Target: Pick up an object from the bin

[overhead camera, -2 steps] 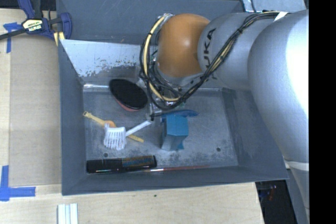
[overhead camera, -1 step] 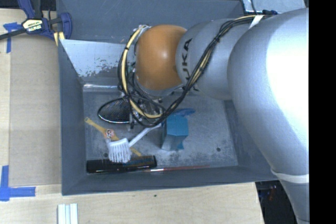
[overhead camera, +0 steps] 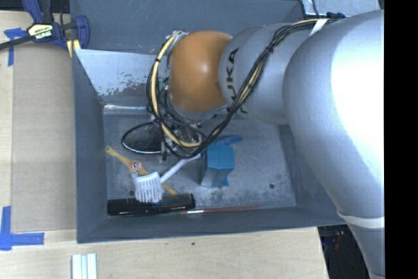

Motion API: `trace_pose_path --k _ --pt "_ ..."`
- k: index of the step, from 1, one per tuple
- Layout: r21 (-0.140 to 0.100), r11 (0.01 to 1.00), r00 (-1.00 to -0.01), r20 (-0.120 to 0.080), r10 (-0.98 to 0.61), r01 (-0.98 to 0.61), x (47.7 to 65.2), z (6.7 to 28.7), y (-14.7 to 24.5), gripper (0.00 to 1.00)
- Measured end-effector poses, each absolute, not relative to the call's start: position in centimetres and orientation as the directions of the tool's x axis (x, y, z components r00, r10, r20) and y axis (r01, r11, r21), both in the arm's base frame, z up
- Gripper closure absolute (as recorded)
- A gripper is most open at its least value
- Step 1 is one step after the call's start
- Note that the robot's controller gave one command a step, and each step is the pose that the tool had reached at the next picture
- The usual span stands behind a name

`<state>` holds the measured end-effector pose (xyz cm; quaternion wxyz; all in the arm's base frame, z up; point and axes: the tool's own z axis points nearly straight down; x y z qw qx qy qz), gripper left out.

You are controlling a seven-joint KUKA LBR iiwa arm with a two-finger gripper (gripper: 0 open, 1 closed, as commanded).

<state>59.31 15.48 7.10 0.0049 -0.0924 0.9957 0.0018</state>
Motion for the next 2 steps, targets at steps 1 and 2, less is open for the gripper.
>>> trace_pose_path --k 1,2 --pt "0.001 0.982 -0.982 -0.004 -0.188 -0.188 58.8 12.9 15.9 1.00" --pt "0.001 0.983 -0.983 -0.002 -0.184 -0.184 58.9 19.8 16.1 1.00"
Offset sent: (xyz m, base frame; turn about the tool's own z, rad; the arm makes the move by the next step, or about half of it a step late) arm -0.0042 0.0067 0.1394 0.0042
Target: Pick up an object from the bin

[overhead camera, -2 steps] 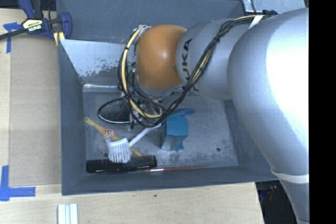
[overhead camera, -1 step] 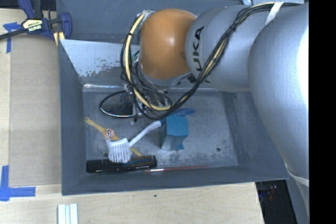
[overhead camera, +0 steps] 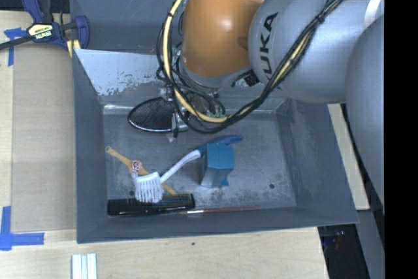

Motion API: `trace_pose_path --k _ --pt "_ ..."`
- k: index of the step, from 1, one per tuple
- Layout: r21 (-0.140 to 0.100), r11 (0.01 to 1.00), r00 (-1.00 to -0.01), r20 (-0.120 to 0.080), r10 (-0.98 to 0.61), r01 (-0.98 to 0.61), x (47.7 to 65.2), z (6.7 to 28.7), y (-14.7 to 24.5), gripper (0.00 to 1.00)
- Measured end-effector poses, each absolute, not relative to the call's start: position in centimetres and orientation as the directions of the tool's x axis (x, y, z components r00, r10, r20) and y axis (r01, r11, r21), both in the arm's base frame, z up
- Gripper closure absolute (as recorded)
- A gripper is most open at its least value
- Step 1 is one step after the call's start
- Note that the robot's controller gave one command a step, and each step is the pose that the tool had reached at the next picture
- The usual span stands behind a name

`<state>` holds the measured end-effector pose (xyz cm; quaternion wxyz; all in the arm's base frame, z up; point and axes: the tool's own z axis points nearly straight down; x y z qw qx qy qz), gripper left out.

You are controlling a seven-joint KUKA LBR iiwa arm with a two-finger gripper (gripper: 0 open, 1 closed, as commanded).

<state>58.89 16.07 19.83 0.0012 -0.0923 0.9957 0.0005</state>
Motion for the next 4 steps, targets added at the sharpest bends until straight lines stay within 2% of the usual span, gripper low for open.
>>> trace_pose_path --k 1,2,3,4 --pt "0.002 0.980 -0.980 -0.010 -0.198 -0.198 58.7 14.7 14.5 1.00" --pt "0.002 0.982 -0.982 -0.018 -0.190 -0.190 58.7 12.6 13.2 1.00" --pt "0.004 0.996 -0.996 -0.008 -0.089 -0.089 58.5 11.9 13.0 1.00" --pt "0.003 0.996 -0.996 -0.008 -0.089 -0.089 58.5 11.9 13.0 1.00"
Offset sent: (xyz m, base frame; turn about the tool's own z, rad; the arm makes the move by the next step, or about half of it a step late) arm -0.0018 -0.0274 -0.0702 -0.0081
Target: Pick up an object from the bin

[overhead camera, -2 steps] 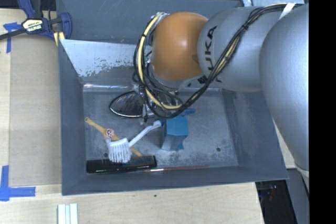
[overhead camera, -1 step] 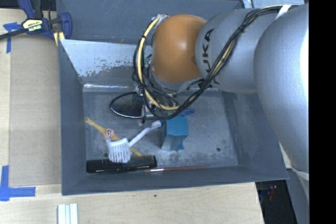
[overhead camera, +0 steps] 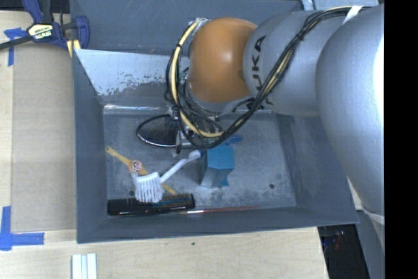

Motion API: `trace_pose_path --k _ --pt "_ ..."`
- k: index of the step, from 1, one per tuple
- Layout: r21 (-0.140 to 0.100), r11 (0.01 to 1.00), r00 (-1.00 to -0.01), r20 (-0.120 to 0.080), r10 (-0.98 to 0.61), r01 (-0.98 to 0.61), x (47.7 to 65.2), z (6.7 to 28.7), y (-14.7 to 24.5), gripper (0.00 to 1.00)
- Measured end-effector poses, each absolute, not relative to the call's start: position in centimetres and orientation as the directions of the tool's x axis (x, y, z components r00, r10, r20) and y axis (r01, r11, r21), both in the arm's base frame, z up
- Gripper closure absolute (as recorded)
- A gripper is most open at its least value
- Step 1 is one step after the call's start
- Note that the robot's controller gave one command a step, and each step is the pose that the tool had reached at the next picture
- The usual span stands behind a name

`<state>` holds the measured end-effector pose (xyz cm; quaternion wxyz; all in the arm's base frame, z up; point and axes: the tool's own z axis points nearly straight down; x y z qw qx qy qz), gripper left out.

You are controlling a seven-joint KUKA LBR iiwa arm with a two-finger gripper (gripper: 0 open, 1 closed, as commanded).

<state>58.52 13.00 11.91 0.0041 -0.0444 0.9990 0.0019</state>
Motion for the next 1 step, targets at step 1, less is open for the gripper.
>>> trace_pose_path --k 1 --pt "0.003 0.996 -0.996 -0.008 -0.089 -0.089 58.52 11.91 13.00 1.00"
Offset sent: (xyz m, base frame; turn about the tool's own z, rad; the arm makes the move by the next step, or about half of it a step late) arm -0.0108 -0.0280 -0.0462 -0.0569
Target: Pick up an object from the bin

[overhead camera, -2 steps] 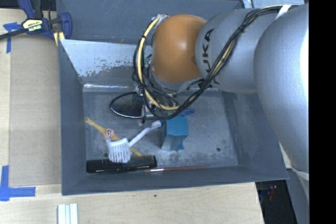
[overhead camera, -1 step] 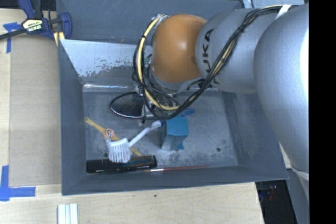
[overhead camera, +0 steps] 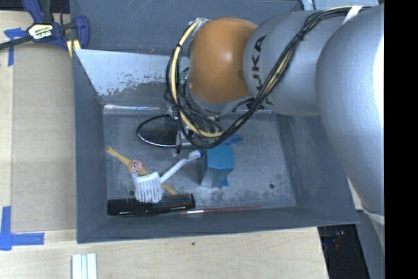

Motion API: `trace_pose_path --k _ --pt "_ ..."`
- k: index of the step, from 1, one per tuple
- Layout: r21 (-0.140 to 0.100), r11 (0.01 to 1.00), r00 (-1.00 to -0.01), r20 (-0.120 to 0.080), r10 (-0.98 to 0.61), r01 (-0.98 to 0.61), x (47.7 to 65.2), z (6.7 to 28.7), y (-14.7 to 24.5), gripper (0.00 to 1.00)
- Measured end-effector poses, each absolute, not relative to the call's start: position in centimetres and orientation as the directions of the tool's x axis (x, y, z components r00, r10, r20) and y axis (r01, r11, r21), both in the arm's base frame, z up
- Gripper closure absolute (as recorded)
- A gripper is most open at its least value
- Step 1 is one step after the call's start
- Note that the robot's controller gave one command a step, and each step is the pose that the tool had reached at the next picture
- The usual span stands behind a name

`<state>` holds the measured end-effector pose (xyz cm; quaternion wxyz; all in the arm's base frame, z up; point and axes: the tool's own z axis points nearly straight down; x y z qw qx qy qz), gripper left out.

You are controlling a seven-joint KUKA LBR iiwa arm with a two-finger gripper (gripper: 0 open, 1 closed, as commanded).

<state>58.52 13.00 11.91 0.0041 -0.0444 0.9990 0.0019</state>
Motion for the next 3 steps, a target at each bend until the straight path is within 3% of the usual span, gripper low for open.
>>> trace_pose_path --k 1,2,3 --pt "0.012 0.989 -0.989 -0.038 -0.145 -0.146 58.5 8.9 10.9 1.00" --pt "0.012 0.989 -0.989 -0.038 -0.145 -0.146 58.5 8.9 10.9 1.00" --pt "0.009 0.995 -0.995 -0.021 -0.102 -0.102 57.3 13.0 10.7 1.00"
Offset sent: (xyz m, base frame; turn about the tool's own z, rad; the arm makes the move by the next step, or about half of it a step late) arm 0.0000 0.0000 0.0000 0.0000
